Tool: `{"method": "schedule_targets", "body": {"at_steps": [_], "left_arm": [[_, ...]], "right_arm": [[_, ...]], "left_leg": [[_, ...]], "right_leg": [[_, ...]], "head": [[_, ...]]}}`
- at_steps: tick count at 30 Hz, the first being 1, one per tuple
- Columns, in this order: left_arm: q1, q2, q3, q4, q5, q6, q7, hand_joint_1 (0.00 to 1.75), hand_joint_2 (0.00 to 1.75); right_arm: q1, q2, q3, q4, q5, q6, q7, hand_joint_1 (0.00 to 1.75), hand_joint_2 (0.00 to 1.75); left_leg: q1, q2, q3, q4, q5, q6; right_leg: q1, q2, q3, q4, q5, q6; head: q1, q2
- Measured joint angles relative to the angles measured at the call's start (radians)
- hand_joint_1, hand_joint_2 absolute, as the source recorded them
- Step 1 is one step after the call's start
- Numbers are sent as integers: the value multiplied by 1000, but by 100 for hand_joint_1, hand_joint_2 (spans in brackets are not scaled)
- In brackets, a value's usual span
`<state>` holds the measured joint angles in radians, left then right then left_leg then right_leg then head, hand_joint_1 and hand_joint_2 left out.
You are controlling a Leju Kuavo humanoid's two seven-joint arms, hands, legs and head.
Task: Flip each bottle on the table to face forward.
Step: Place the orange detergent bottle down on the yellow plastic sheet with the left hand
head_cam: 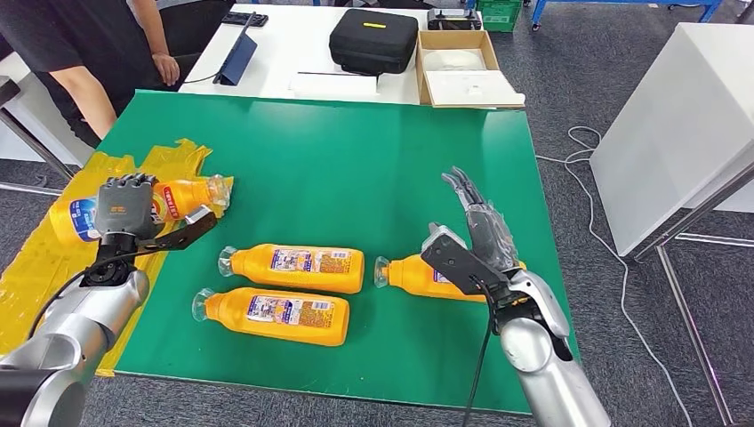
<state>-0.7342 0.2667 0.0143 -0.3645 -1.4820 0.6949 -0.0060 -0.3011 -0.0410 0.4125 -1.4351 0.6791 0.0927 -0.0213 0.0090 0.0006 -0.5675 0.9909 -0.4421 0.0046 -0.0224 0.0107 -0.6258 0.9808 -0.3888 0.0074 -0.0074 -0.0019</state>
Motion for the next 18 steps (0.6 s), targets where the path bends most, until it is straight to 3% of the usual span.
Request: {"method": "schedule_targets", "body": {"at_steps": [1,5,6,15,18], "left_arm": [[1,1,0,8,-2,-1,3,168,175],[5,2,0,33,-8,-6,9,7,175],[5,3,0,36,-8,-6,10,0,175],[7,3,-1,38,-8,-7,11,0,175],[9,3,0,51,-17,-59,22,0,175]], "right_arm": [[2,-3,3,0,0,0,-1,0,0],[7,-15,15,0,-1,0,-3,0,0],[8,-16,16,0,-1,0,-3,0,0],[8,-18,17,0,-2,0,-3,0,0],[11,-26,22,0,-12,0,-5,0,0]], "left_leg": [[0,0,0,0,0,0],[0,0,0,0,0,0],[0,0,0,0,0,0],[0,0,0,0,0,0],[0,0,0,0,0,0]], "right_leg": [[0,0,0,0,0,0],[0,0,0,0,0,0],[0,0,0,0,0,0],[0,0,0,0,0,0],[0,0,0,0,0,0]], "head": [[0,0],[0,0],[0,0],[0,0],[0,0]]}}
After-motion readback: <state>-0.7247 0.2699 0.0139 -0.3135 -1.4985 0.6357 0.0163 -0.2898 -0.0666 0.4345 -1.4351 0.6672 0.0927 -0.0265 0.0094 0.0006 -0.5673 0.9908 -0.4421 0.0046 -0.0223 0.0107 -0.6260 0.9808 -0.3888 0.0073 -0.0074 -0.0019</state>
